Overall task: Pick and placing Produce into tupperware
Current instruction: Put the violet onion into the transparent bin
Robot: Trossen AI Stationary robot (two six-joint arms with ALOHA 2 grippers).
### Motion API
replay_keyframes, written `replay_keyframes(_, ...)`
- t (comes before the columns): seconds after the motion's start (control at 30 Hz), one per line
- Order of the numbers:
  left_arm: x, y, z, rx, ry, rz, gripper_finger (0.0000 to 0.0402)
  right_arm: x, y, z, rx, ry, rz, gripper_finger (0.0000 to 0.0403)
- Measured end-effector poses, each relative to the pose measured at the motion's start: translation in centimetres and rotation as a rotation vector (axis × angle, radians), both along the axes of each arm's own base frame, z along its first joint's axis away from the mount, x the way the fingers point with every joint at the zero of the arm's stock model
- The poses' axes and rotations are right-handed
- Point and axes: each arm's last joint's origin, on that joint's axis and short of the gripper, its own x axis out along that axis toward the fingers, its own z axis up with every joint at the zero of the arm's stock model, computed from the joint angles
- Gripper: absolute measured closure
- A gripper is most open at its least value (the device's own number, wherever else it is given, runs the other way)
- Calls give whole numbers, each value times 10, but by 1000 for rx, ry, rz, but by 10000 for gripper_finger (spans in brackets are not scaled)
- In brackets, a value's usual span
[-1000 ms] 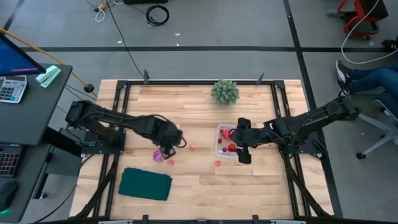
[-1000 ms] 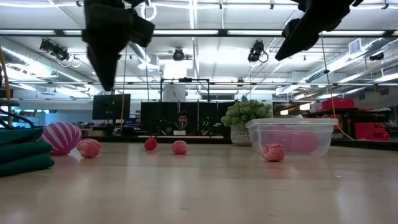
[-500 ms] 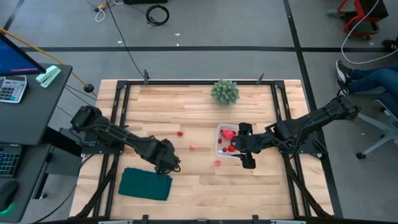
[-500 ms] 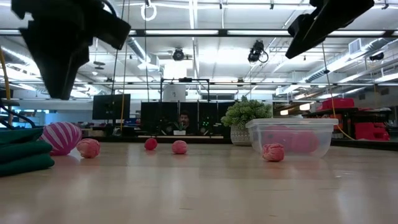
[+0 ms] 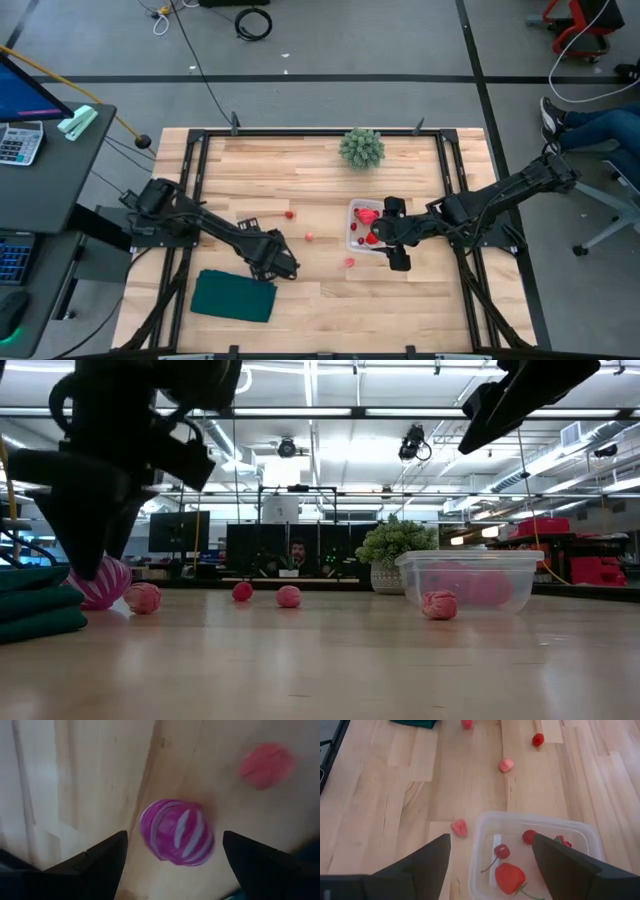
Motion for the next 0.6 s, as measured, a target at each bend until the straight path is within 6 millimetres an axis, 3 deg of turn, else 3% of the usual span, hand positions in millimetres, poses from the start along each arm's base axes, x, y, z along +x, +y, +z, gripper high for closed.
replay_keyframes(0.4,2,29,-34,-24,28,75,67,0,0,0,0,1,2,112)
replay_keyframes(0.6,-2,35,-38,-38,35,106,67,0,0,0,-1,1,2,112)
